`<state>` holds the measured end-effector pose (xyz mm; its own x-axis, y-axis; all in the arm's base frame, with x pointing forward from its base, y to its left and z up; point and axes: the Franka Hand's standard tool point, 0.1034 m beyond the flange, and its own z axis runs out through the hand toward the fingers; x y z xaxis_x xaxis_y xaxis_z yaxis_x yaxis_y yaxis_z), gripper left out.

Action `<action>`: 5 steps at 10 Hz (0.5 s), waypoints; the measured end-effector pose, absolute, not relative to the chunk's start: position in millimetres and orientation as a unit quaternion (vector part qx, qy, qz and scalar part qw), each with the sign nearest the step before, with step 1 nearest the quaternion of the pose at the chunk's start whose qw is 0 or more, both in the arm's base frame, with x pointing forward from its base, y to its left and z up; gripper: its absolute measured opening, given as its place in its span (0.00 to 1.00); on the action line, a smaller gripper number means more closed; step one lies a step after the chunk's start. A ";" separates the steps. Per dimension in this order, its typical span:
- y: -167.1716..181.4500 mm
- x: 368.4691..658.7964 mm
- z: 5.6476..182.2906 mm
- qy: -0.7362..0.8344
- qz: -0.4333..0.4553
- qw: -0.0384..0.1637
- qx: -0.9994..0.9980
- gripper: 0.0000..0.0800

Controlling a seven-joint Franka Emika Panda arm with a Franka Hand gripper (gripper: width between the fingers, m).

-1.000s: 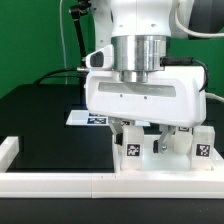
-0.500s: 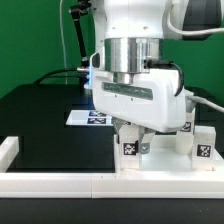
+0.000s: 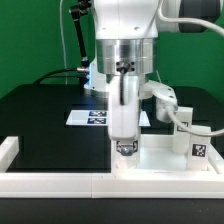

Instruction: Assemble square table

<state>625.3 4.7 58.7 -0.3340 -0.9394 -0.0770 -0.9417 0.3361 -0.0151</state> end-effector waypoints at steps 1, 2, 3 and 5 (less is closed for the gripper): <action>7.6 626.9 56.1 0.874 0.032 0.050 -0.483 0.51; 11.2 631.1 56.7 0.912 0.034 0.056 -0.406 0.50; 16.1 630.7 56.7 0.908 0.036 0.053 -0.415 0.50; 22.7 626.5 53.4 0.911 0.048 0.047 -0.406 0.46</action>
Offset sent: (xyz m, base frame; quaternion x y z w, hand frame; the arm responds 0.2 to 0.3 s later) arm -0.0115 -0.0065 -0.0069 -0.0140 0.1348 0.1451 0.9801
